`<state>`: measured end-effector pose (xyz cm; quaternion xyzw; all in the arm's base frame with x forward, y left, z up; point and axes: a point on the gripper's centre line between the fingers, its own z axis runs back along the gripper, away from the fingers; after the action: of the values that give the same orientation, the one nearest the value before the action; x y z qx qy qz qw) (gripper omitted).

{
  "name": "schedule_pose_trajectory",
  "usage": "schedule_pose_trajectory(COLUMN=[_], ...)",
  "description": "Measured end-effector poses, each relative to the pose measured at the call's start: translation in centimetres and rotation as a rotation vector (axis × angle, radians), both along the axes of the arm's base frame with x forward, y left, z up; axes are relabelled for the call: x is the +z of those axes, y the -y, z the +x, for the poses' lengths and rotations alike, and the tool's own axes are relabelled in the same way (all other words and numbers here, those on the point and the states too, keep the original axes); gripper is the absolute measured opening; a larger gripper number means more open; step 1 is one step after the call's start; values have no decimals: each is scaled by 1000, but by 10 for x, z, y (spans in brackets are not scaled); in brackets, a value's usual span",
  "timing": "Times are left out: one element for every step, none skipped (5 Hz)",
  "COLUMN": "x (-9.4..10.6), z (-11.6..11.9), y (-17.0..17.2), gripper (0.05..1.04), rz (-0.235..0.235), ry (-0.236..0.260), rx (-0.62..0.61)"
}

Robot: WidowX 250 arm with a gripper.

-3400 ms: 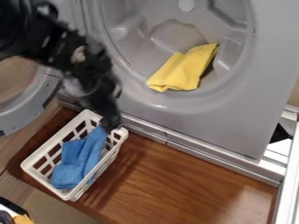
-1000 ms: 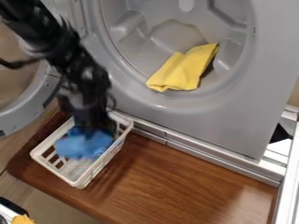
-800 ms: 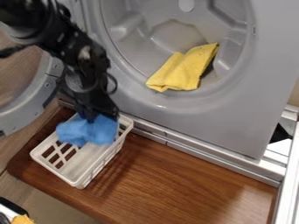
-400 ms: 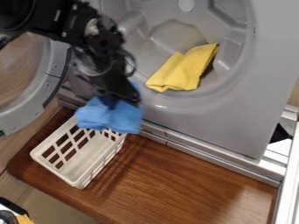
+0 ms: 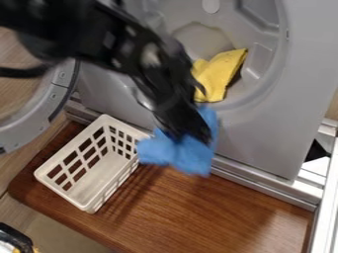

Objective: Take the blue cloth out the white cloth basket

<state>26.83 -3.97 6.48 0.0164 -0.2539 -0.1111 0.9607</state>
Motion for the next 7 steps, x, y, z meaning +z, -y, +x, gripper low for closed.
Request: schedule_pose_trajectory(x=[-28, -53, -74, -89, -91, -92, -92], z=[-5, -9, -7, -2, 0, -2, -4], y=[18, 25, 31, 36, 39, 40, 41], gripper=[50, 50, 50, 65, 199, 449, 753], rz=[-3, -8, -10, -19, 3, 25, 23], ry=[-46, -93, -114, -131, -143, -145, -159], rx=[30, 86, 139, 191, 203, 182, 171])
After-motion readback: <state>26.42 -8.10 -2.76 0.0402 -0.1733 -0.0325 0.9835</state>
